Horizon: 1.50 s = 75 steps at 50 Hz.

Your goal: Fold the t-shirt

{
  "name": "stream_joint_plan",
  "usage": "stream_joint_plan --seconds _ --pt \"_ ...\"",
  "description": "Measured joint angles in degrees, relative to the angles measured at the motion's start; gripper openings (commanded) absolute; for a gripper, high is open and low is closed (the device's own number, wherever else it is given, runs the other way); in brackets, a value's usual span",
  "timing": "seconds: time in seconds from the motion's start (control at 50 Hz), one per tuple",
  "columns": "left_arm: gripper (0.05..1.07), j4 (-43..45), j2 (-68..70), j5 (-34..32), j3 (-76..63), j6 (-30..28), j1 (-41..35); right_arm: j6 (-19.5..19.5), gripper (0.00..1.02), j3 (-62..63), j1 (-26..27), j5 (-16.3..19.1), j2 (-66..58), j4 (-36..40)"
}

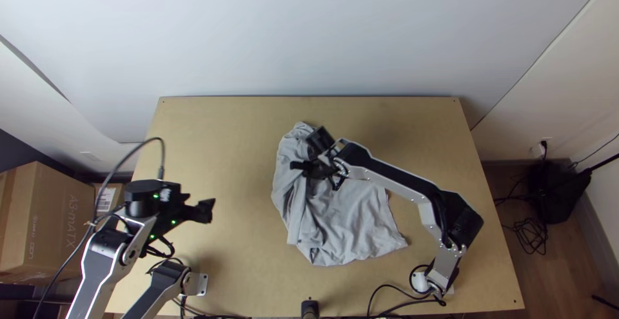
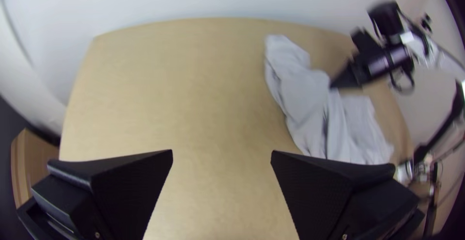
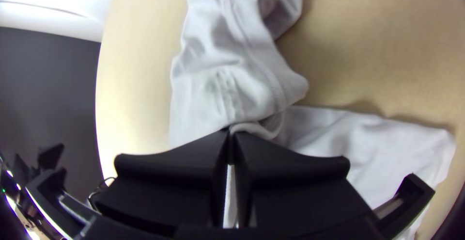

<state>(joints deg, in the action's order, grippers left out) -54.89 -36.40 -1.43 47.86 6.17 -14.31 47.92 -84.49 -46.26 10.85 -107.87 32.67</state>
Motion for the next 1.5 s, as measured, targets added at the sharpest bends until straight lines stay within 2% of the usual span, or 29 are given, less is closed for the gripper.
stream_joint_plan --seconds 0.18,0.38,0.6,0.76,0.96,1.18,1.5 --pt "1.03 1.3 -3.1 0.0 -2.4 -4.0 -10.6 -0.7 0.03 0.0 5.0 -2.2 3.9 0.0" --pt "1.03 9.9 -7.6 0.0 -4.6 -6.5 -23.3 -2.1 0.03 0.0 8.4 -4.9 7.1 0.0" --pt "1.03 18.4 -15.2 0.0 -6.6 -6.5 -32.0 -3.7 0.03 0.0 11.6 -6.4 8.9 0.0" --pt "1.03 25.6 -21.6 0.0 -6.6 -2.8 -37.6 -4.7 0.03 0.0 12.8 -7.7 9.0 0.0" --pt "1.03 34.6 -29.7 0.0 -4.7 5.7 -42.0 -5.1 0.03 0.0 14.2 -8.7 9.0 0.0" --pt "1.03 37.1 -41.4 0.0 0.6 9.9 -47.9 -7.5 0.03 0.0 17.0 -10.0 9.0 -0.1" --pt "1.03 37.9 -57.6 -1.6 16.8 14.6 -52.4 -9.2 0.03 -1.1 19.3 -10.5 9.0 -2.1"
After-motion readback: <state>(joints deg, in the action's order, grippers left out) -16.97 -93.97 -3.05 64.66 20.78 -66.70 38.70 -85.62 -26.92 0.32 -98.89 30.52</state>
